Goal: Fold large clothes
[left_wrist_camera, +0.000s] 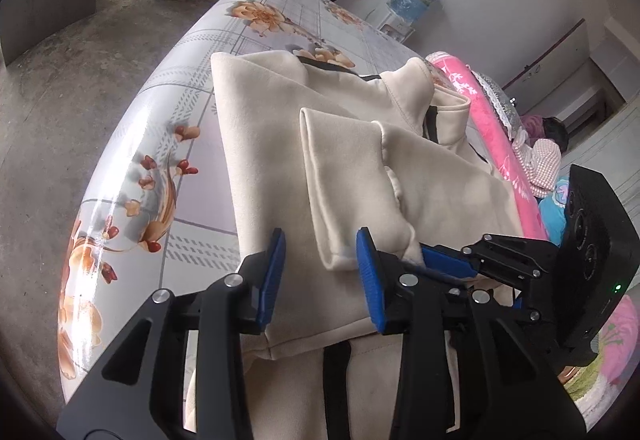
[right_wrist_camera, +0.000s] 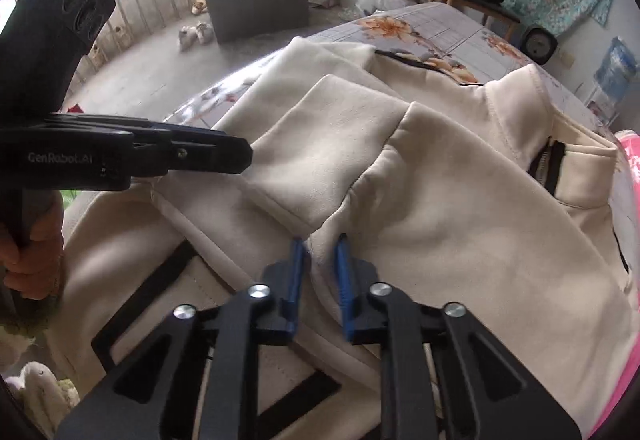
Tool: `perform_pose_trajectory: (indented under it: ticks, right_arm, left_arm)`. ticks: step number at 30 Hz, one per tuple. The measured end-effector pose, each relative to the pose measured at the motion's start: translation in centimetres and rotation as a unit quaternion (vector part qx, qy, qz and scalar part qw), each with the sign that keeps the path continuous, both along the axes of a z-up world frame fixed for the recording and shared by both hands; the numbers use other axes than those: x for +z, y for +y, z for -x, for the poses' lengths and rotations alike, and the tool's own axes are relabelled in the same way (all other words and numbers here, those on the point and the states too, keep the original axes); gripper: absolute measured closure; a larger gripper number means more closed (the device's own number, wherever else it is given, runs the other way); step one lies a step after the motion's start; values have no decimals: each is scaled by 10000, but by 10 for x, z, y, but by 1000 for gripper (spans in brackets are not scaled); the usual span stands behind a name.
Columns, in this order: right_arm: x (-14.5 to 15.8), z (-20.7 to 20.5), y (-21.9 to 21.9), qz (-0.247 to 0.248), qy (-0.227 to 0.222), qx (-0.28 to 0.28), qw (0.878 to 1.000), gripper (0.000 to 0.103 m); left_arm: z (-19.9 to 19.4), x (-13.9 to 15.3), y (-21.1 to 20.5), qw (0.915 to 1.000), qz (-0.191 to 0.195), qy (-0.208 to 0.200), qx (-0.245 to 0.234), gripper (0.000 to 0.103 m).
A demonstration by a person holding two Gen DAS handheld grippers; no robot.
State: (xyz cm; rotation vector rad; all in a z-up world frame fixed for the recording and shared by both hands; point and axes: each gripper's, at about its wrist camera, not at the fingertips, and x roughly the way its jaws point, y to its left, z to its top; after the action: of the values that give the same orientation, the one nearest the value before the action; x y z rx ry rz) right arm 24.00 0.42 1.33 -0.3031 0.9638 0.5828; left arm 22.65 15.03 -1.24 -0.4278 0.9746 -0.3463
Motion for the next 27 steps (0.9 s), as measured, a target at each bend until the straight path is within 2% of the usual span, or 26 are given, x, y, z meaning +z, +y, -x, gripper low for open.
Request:
perform_pose_trajectory:
  ticks: [3,6,8,11,12,14,17,18,21,22,25,27]
  right_arm:
    - [11,8,1,-111,-91,88,9999,92]
    - [-1,7,7,30,-27,163,9999,90]
    - [-11,6,11,71,27,195,9998,83]
    - [-3,10,6,66,54,91,9999,66]
    - [5,14,-3,-124,78,26,9999,57]
    - [22,24,-24,-541,-13,-97,9985,51]
    - [41,33,-68,-750,-350,-665,9943,45]
    - [45,33,-91,-756,-482,-1053,9904,43]
    - [39,27,-141,-595,-574,-1868,9789,40]
    - [30,25,-162,-374,-607,-2221,9724,39]
    - [-6,20,-217,-158,-101,-3086,9510,39]
    - [-6,34,-245,-813,30,-3299,9405,38]
  left_arm:
    - [3,9,3,9998,-4,-196,-14,68]
    - [1,12,0,9996,-56,-276,-35,68]
    - [-2,13,-4,9996,-81,-279,-69,68]
    - [2,16,-8,9991,-134,-370,-144,68]
    - [4,18,-9,9988,-142,-438,-172,68]
    - [9,22,-13,9978,-126,-579,-294,68]
    - [6,19,-26,9970,-247,-509,-530,64]
    - [4,14,-32,9967,-317,-403,-625,64]
    - [-1,-3,-42,9962,-566,-174,-633,64]
    - [1,-3,-40,9965,-529,-283,-589,64]
    - [3,-3,-38,9971,-501,-227,-521,64]
    - [4,-1,-37,9970,-605,-188,-455,64]
